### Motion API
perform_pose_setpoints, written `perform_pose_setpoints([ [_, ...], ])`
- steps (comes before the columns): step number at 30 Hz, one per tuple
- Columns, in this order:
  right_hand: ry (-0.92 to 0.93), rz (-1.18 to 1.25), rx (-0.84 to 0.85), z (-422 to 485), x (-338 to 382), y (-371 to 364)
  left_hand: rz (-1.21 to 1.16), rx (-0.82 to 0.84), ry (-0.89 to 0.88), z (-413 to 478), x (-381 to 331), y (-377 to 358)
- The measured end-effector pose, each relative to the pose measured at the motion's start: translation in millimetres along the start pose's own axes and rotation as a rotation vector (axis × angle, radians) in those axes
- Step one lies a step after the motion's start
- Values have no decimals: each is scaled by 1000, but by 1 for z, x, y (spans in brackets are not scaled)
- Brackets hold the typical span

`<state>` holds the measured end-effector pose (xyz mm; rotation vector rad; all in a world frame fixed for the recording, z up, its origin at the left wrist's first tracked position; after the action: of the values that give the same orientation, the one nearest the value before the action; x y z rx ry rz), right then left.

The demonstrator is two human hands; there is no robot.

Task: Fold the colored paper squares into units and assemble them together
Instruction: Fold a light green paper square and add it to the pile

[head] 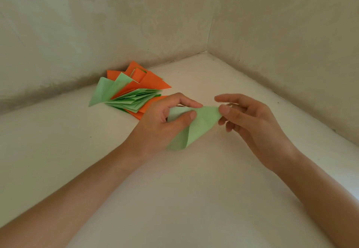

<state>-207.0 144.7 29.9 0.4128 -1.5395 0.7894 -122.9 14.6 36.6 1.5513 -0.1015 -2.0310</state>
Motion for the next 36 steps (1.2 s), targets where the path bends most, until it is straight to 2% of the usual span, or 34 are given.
perform_pose_setpoints([
  [3, -9, 30, 14, 0, 2, 0, 2, 3, -16, 0, -2, 1],
  [8, -4, -16, -70, 2, 0, 8, 137, -26, -68, -1, -5, 2],
  [13, -105, -18, -89, 1, -9, 12, 269, -38, -148, -2, -10, 2],
  [22, -10, -50, -59, -1, 5, 3, 47, -8, -63, 0, -2, 4],
  [36, 18, -11, -52, -1, 6, 4, 2, 30, -38, 0, 0, 1],
])
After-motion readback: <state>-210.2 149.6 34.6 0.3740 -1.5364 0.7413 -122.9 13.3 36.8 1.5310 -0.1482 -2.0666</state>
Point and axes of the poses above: each hand's wrist, its own z-axis towards the middle knuckle, its own y-axis out of the back of the hand, x = y × z, the point moved 8 cm from there along z, towards the middle knuckle, and after that the axes turned 15 degrees about z, right-handed, at the moved point
